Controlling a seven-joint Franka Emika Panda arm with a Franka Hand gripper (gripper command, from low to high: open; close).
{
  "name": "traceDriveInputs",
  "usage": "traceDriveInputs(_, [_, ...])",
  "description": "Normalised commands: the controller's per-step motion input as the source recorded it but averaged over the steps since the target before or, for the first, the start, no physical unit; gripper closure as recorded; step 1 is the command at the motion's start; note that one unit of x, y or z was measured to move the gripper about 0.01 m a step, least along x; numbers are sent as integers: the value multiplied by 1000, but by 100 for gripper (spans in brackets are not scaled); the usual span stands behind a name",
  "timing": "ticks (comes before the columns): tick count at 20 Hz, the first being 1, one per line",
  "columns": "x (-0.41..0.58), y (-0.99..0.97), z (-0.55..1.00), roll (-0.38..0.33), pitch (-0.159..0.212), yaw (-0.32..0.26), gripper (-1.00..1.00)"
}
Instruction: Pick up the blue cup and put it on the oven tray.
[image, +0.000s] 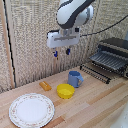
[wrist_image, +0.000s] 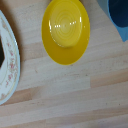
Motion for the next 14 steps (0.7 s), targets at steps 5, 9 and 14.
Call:
traceDriveInputs(5, [13, -825, -130, 33, 68, -75, -100])
traceDriveInputs(9, [-25, -805, -89, 48, 81, -102, -100])
traceDriveInputs(14, [-3, -791, -120, 54, 54, -88, -100])
